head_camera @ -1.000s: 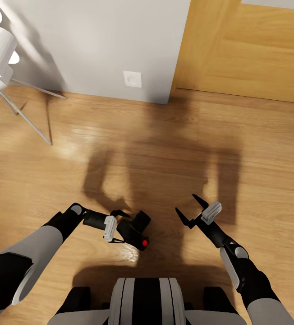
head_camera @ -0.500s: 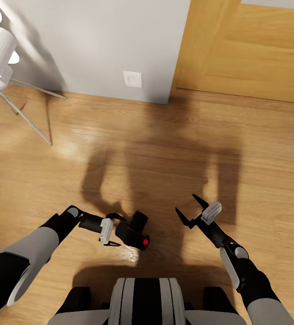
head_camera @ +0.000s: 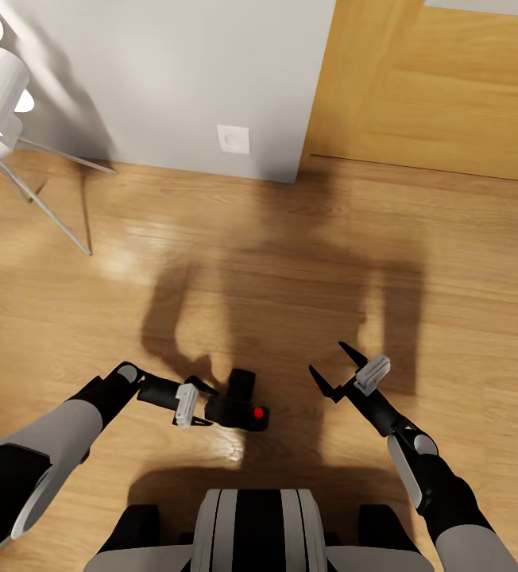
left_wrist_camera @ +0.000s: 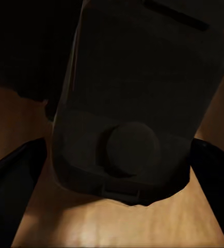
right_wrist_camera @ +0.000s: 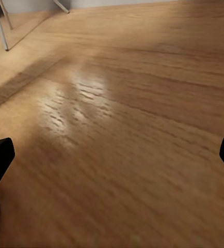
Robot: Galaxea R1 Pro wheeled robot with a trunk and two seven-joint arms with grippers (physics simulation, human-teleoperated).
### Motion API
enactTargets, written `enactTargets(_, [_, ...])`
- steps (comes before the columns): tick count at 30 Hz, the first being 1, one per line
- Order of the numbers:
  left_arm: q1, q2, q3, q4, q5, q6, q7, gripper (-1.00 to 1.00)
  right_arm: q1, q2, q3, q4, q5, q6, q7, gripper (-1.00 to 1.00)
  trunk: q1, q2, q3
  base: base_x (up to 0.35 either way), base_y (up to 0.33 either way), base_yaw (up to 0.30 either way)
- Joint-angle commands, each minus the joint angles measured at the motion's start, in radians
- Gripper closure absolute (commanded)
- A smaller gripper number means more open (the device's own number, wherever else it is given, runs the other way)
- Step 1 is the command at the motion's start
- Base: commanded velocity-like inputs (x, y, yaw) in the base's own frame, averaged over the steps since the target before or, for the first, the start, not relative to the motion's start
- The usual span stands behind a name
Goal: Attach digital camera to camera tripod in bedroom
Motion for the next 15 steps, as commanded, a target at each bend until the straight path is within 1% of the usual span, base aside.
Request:
enactTargets(1, [0.0,0.0,0.003,-0.001,-0.008,-0.003,0.001,1.0,-0.001,0.0,-0.001,0.001,-0.009,0.002,0.01,-1.0,0.0,0.0,0.0,0.0,0.0,0.0])
enactTargets(11, [0.0,-0.001,0.004,-0.003,-0.008,0.0,0.006,1.0,-0.001,0.0,-0.001,0.001,-0.009,0.001,0.009,-1.0,0.0,0.0,0.0,0.0,0.0,0.0])
enactTargets(15, [0.0,-0.004,0.014,-0.012,-0.005,0.005,0.0,1.0,0.0,0.0,-0.001,0.001,-0.009,0.001,0.009,-1.0,0.0,0.0,0.0,0.0,0.0,0.0])
